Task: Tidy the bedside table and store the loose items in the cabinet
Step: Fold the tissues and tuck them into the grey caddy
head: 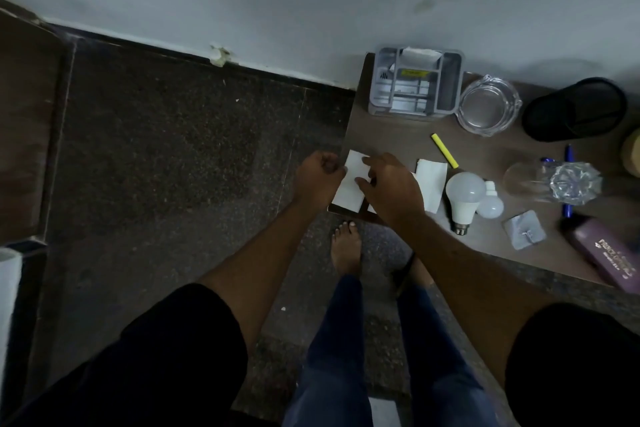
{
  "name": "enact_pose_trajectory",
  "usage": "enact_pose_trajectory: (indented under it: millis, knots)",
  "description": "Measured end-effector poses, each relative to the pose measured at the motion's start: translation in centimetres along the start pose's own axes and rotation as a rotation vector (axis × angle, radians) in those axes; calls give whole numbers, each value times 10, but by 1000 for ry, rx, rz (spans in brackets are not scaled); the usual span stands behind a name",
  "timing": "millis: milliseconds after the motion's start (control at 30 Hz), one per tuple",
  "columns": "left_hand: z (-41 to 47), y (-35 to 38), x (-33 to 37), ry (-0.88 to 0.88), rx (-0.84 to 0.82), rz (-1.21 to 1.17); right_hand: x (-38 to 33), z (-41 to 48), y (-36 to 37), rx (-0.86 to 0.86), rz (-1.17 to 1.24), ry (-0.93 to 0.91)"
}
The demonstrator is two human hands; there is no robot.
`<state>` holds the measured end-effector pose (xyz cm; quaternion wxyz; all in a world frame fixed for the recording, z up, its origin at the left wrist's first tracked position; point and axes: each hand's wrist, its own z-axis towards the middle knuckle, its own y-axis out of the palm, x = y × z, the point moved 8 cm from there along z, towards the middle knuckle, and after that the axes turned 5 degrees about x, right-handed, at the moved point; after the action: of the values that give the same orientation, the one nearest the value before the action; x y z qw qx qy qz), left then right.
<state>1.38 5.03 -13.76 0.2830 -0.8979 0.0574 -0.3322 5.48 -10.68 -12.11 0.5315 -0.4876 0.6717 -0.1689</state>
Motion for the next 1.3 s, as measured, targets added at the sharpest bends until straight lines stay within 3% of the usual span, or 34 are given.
enact_pose_trajectory:
  millis: [200,700,933,1300]
  knots:
    - [10,5,-9,-31,-33,-25,1,5,11,-36,-117,23]
    - [30,-1,-12,-46,-90,-6,-15,22,24,-43,-121,-6]
    - [27,-5,-9,-58,-143,-126,-15,18,15,9,12,-31]
    - [17,-16,9,-6,-168,-248,14,9,-10,86,408,181]
